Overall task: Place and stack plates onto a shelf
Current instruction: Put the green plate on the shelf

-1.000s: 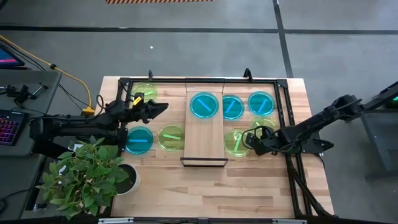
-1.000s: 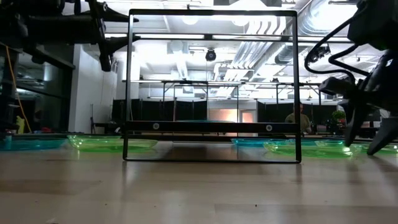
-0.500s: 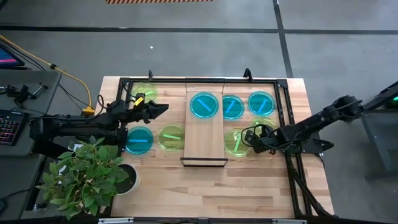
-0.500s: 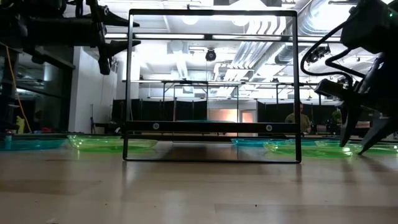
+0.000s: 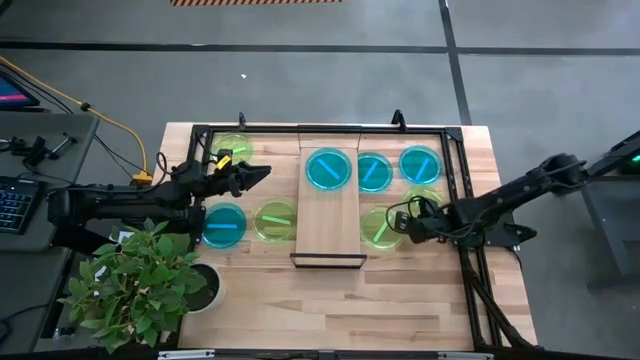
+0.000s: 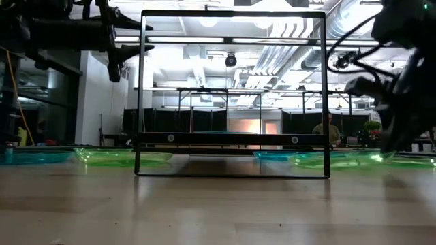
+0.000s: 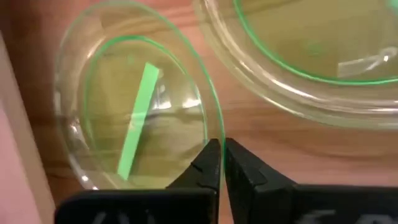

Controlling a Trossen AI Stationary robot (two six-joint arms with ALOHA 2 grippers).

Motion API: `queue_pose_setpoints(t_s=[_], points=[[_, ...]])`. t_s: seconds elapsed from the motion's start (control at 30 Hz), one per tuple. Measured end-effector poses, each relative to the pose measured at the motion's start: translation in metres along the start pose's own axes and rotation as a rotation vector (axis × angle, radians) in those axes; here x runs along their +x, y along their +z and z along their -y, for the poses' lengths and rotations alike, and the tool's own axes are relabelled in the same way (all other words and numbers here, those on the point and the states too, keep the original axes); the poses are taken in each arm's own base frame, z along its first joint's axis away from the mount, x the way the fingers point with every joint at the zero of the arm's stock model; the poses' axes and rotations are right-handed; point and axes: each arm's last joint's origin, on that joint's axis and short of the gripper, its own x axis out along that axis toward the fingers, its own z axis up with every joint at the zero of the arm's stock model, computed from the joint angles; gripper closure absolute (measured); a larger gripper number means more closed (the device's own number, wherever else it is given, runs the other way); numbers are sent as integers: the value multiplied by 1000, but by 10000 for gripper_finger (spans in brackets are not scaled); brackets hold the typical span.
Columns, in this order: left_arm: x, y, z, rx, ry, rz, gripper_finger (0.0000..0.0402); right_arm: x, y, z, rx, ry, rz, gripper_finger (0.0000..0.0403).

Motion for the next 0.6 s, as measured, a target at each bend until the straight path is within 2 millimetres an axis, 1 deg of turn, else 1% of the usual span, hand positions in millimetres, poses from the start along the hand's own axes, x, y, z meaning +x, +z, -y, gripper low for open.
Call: queue_pose_setpoints(t_s=[0.1,0.3,0.37,0.47,0.6], points=[[0,0,0,0,0,0,236,-18,4,-4,-58,-24,13,402],[0,0,0,1,0,0,236,-64,14,-13,-160,-77,50,402],[0,0,0,0,0,0,236,-73,15,-16,-183,-68,44,403],[0,0,0,1,1,0,236,-72,12,-20,-225,-20,4,401],[0,0,0,1,1,-1,236,-54,2,-17,-237,1,-106,389]])
